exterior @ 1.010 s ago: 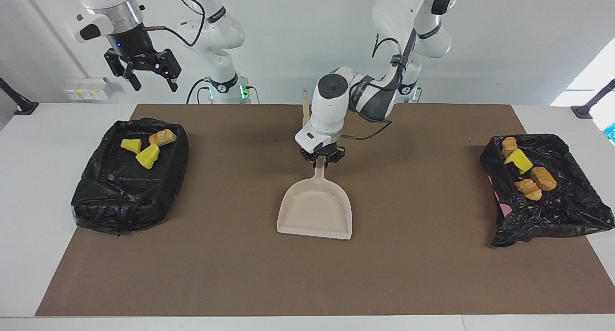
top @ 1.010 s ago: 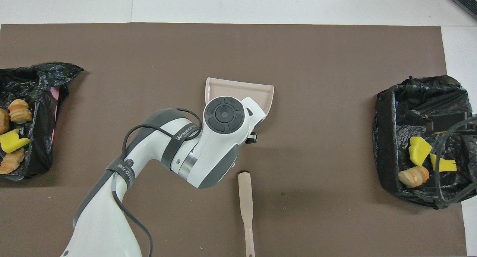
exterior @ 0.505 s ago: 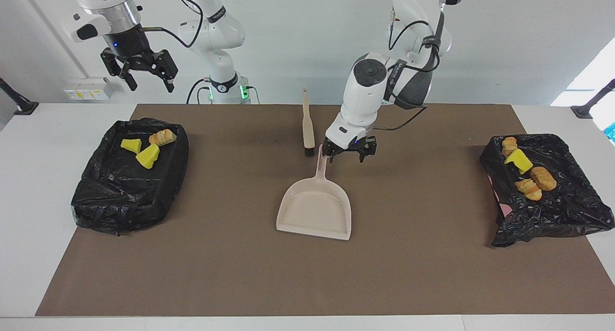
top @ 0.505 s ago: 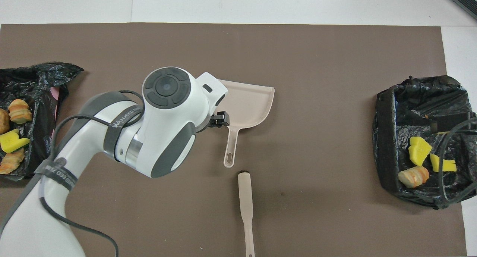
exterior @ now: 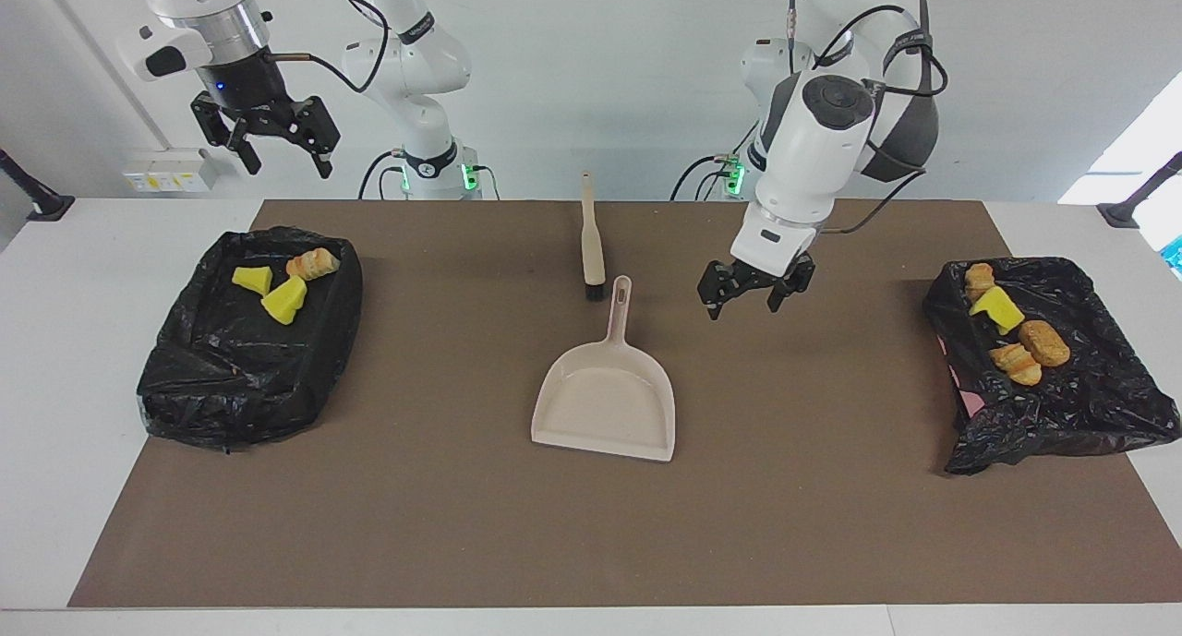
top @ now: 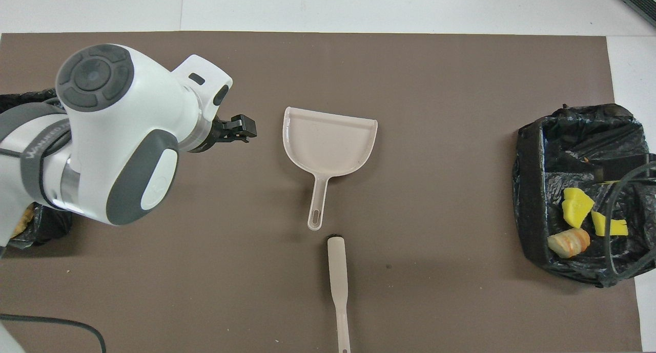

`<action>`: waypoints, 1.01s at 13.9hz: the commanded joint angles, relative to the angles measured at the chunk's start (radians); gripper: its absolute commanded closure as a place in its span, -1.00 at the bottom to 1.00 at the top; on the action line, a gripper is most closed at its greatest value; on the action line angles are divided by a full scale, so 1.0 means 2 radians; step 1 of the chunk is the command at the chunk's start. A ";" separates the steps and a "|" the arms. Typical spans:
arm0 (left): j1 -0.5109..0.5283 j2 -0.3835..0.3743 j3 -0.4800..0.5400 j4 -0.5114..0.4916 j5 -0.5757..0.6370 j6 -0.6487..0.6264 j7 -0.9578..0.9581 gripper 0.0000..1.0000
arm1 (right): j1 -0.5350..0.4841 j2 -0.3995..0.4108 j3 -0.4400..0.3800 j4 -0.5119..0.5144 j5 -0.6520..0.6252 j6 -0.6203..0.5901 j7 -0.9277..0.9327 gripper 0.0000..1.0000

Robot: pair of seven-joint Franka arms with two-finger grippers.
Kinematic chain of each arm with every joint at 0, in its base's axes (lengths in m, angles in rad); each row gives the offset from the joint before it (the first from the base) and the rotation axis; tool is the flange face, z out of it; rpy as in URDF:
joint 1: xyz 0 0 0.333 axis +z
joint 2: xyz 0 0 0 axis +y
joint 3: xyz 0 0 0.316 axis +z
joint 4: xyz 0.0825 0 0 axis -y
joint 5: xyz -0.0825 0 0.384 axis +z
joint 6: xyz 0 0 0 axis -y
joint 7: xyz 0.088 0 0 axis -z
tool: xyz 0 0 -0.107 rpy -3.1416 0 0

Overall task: Sweep and dump trash in bin
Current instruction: 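Set the dustpan down beside the brush and open the left gripper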

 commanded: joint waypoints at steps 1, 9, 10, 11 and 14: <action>0.033 -0.001 -0.004 0.020 -0.008 -0.037 0.037 -1.00 | 0.002 -0.002 0.001 -0.001 -0.004 0.003 -0.018 -1.00; 0.121 -0.044 0.004 0.044 -0.023 -0.138 0.218 -1.00 | 0.001 -0.002 0.001 -0.001 -0.004 0.001 -0.017 -1.00; 0.129 -0.051 0.005 0.043 -0.023 -0.144 0.235 -1.00 | 0.001 -0.002 0.001 -0.001 -0.005 0.001 -0.017 -1.00; 0.135 -0.057 0.006 0.043 -0.020 -0.146 0.247 -1.00 | 0.001 -0.002 0.001 -0.001 -0.004 0.002 -0.017 -1.00; 0.138 -0.065 0.016 0.048 0.001 -0.161 0.259 -1.00 | 0.001 -0.002 0.001 -0.001 -0.004 0.001 -0.017 -1.00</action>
